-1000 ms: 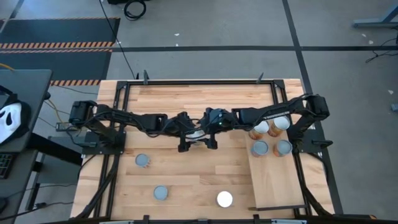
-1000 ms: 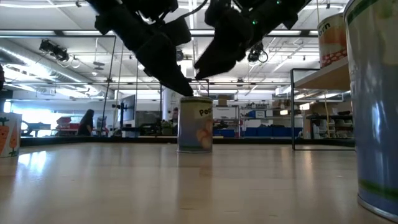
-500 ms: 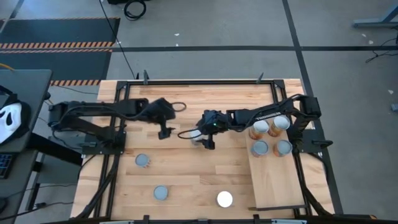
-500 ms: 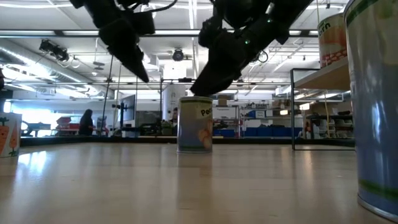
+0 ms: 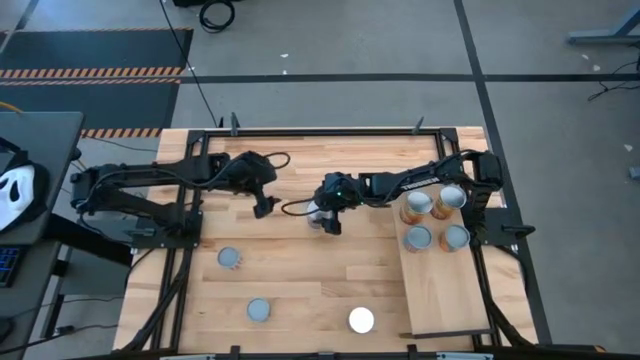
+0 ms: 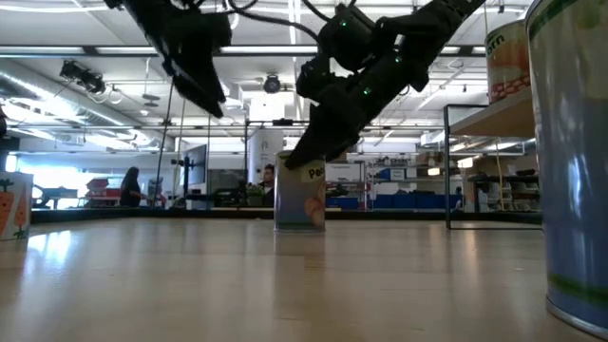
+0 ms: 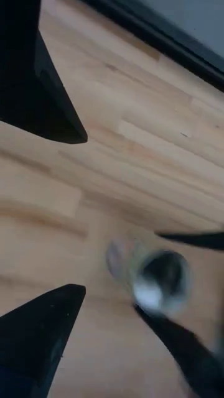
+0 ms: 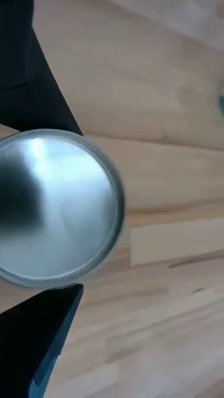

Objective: Pick and place cans onto a shelf
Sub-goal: Put the top canned peaches the shelf

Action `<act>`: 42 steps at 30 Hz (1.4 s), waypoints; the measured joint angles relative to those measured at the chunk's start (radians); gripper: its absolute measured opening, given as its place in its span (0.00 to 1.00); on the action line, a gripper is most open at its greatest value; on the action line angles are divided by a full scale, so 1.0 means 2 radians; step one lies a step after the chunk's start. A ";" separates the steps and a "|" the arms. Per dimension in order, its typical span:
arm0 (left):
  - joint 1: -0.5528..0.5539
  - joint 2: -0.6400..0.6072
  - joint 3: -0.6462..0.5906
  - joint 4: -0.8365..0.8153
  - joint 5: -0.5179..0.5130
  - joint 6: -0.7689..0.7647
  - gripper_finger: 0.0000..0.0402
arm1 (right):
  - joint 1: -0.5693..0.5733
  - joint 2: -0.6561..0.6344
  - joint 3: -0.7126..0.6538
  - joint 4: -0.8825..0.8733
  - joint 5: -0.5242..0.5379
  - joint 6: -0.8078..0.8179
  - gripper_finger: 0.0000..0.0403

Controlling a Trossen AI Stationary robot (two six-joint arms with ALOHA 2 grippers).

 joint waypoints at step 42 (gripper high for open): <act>-0.163 -0.043 0.075 0.288 -0.011 -0.246 0.98 | 0.399 -0.339 0.082 -0.493 -0.012 0.027 0.77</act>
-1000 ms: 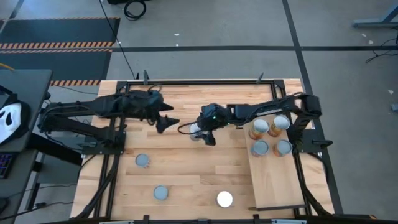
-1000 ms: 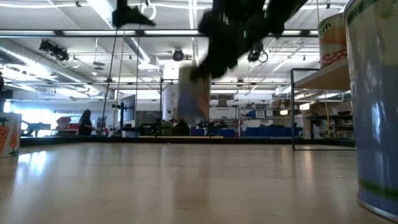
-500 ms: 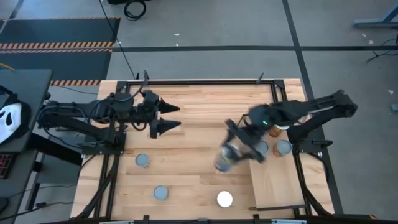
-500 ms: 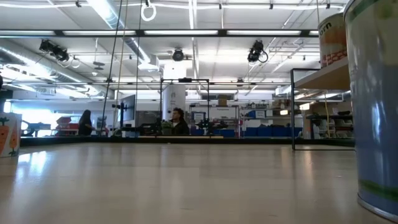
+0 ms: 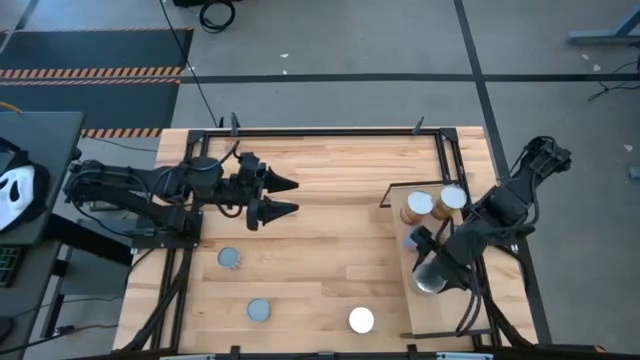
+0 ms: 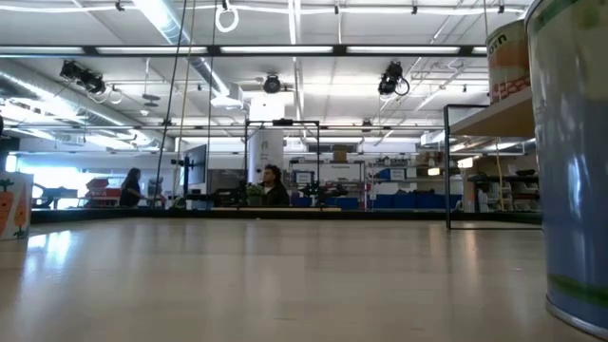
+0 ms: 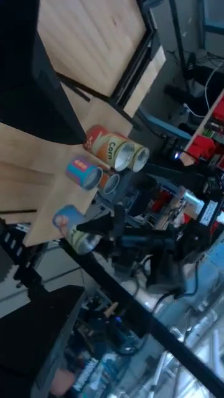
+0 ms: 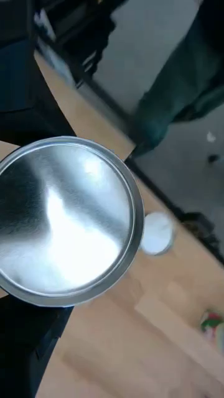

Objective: Pick and place cans onto a shelf
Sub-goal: Put the top canned peaches the shelf

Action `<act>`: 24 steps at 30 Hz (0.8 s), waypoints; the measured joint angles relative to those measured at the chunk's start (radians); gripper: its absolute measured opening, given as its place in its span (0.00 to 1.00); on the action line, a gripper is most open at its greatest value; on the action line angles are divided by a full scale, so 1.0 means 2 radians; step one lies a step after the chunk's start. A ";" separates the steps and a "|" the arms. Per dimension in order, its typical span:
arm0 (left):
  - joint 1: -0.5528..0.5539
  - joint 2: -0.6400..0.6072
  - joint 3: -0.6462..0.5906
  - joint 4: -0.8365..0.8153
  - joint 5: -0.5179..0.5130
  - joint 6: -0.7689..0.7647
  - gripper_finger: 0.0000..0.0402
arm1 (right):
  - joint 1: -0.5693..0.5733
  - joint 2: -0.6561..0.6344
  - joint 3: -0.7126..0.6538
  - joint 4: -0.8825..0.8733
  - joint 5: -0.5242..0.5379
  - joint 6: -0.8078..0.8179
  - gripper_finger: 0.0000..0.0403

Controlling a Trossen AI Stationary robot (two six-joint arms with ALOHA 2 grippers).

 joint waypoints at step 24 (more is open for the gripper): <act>-0.014 0.063 0.000 0.102 -0.016 0.051 0.98 | 0.001 -0.092 -0.134 0.077 0.008 0.040 0.77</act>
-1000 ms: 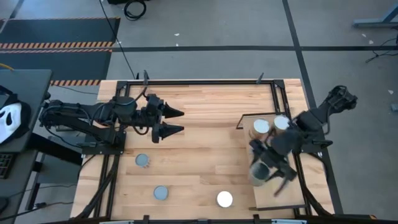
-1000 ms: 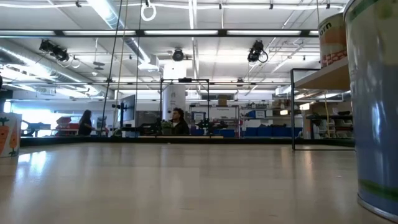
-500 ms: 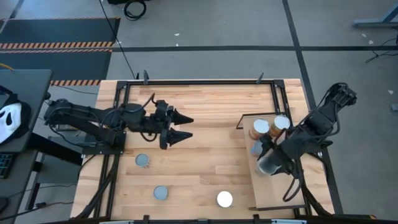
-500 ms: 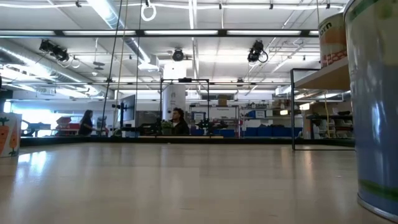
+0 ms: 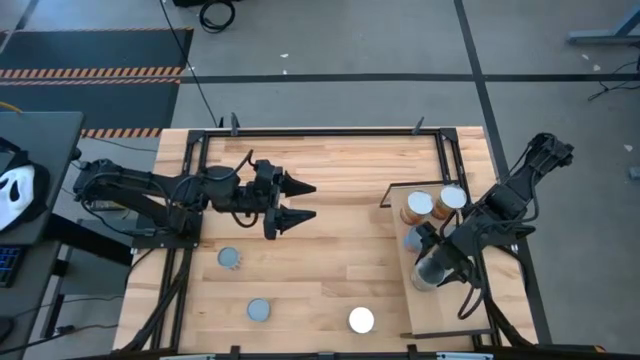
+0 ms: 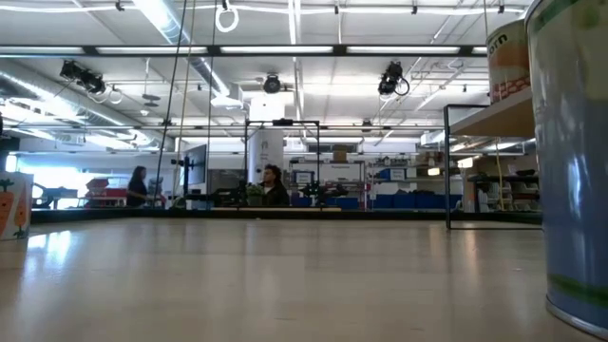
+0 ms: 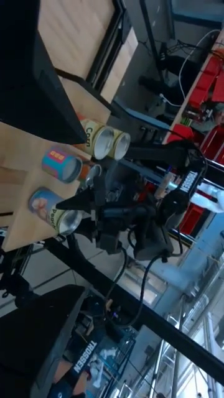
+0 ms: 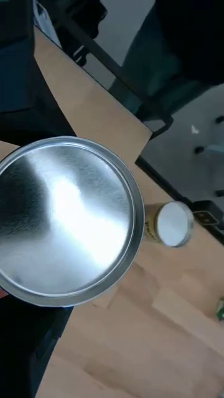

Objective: Pick and place cans onto a shelf
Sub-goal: Put the top canned peaches the shelf, then put the canned peaches on the shelf aligned with the other canned peaches

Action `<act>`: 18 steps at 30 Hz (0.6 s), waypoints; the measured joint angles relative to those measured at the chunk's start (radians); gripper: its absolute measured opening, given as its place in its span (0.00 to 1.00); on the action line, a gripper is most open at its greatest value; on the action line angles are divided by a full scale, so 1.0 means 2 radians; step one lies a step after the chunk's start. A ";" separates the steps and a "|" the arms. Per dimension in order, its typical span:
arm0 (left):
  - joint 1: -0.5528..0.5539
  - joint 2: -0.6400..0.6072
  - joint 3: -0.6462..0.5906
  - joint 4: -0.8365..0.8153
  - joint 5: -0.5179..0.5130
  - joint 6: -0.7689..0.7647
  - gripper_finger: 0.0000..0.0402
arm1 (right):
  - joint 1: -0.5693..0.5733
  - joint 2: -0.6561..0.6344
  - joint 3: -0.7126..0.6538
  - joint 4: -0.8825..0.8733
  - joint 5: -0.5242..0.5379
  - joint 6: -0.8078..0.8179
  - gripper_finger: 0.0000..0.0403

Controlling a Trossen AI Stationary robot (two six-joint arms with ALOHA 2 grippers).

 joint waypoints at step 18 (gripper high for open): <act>-0.010 -0.001 0.000 0.003 0.000 -0.016 0.98 | 0.001 -0.001 0.041 -0.007 0.012 -0.012 0.92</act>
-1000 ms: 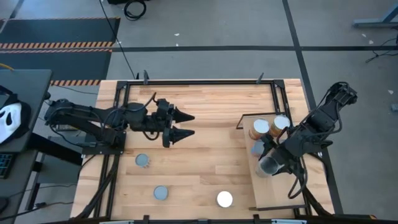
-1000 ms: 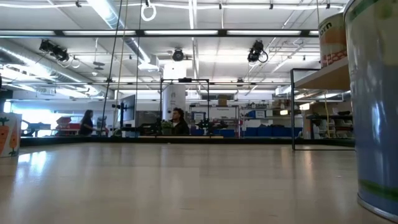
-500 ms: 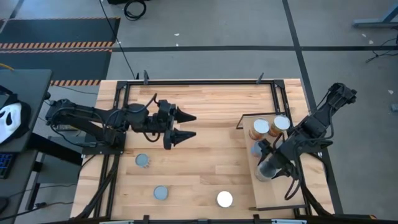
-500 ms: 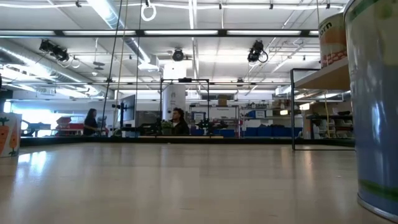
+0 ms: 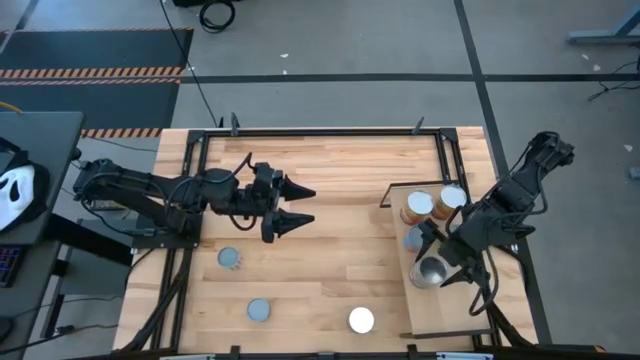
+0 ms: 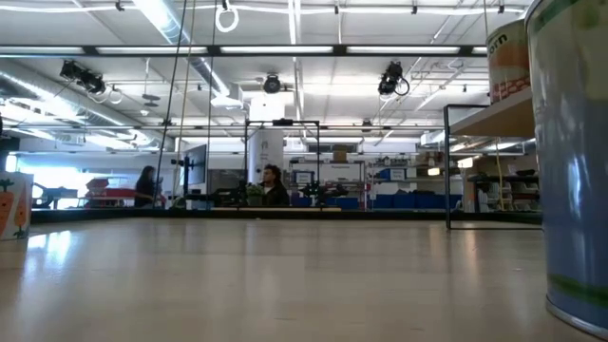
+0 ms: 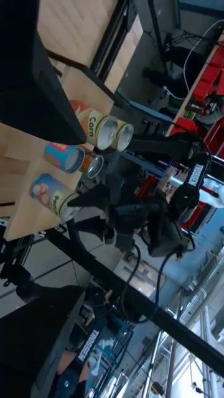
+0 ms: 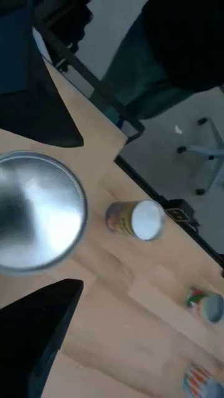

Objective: Pick and place cans onto a shelf
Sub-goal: Put the canned peaches on the shelf aligned with the other canned peaches

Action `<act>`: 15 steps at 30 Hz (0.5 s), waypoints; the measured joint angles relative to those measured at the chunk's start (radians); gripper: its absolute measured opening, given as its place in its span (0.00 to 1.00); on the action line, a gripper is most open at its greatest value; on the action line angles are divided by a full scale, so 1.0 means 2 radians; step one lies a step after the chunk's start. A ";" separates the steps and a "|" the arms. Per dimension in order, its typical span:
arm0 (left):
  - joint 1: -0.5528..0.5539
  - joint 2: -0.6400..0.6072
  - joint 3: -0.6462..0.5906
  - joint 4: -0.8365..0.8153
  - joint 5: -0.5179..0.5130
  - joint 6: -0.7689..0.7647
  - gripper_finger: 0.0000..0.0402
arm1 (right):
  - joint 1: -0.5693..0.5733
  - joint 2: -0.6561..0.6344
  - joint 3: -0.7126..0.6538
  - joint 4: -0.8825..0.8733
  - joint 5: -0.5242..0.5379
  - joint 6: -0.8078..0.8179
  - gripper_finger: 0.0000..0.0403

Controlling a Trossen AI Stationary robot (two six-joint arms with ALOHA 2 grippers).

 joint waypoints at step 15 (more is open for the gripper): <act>-0.033 0.009 0.001 0.118 0.000 0.052 0.98 | -0.036 0.042 0.018 0.076 0.070 0.012 0.89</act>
